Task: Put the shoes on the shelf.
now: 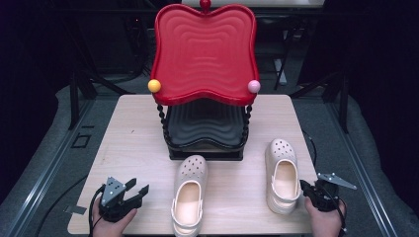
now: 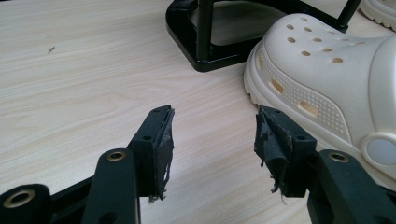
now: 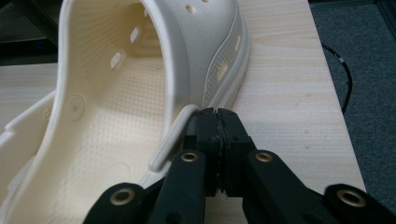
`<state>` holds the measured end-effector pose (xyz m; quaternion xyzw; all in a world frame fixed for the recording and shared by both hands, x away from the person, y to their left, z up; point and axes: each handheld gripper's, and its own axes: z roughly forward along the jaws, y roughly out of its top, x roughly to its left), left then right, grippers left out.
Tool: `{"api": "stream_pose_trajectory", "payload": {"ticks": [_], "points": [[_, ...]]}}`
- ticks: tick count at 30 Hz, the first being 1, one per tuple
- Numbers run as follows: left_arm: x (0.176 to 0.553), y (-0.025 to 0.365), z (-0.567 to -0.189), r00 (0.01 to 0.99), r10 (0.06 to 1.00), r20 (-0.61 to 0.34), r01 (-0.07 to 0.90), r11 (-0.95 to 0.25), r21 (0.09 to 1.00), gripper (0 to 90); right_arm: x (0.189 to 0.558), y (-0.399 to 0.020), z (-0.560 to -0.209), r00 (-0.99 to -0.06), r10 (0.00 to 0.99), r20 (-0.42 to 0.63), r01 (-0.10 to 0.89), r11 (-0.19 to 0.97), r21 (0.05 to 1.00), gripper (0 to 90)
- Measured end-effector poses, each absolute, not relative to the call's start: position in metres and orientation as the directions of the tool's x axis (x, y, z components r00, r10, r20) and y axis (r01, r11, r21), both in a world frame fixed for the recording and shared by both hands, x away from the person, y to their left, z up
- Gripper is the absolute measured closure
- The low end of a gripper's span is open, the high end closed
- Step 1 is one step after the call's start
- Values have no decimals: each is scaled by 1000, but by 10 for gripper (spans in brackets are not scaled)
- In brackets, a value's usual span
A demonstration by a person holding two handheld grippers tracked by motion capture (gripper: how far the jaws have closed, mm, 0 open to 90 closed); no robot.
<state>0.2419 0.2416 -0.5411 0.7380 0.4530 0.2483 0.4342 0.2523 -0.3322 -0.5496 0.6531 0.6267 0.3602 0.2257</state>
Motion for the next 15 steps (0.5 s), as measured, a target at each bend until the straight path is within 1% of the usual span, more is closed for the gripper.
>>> {"api": "stream_pose_trajectory", "payload": {"ticks": [2, 3, 4, 6, 9, 10, 11, 12, 13, 15], "points": [[242, 242, -541, 467, 884, -26, 453, -214, 865, 470, 252, -331, -548, -34, 979, 202, 646, -133, 751, 860], [242, 242, -541, 465, 885, -28, 454, -211, 866, 470, 251, -333, -547, -40, 982, 184, 634, -117, 764, 844], [242, 242, -541, 465, 885, -28, 452, -210, 867, 470, 251, -333, -547, -40, 982, 184, 634, -117, 764, 844], [242, 242, -541, 466, 884, -29, 452, -210, 867, 468, 250, -333, -545, -36, 983, 179, 616, -119, 778, 815], [242, 242, -542, 465, 885, -31, 452, -208, 867, 465, 246, -331, -538, -33, 985, 172, 577, -122, 808, 779], [242, 242, -542, 465, 885, -30, 453, -208, 867, 465, 245, -329, -535, -37, 987, 157, 548, -112, 829, 749], [242, 242, -542, 465, 885, -32, 455, -208, 866, 465, 242, -326, -531, -64, 986, 157, 510, -103, 854, 708], [243, 242, -542, 467, 883, -35, 457, -207, 865, 465, 242, -326, -531, -64, 986, 157, 510, -103, 854, 708], [243, 242, -543, 468, 883, -38, 458, -206, 865, 465, 242, -323, -529, -83, 984, 157, 484, -98, 870, 692], [243, 241, -543, 472, 881, -40, 459, -207, 864, 465, 243, -316, -526, -109, 987, 117, 476, -51, 878, 655]]}}
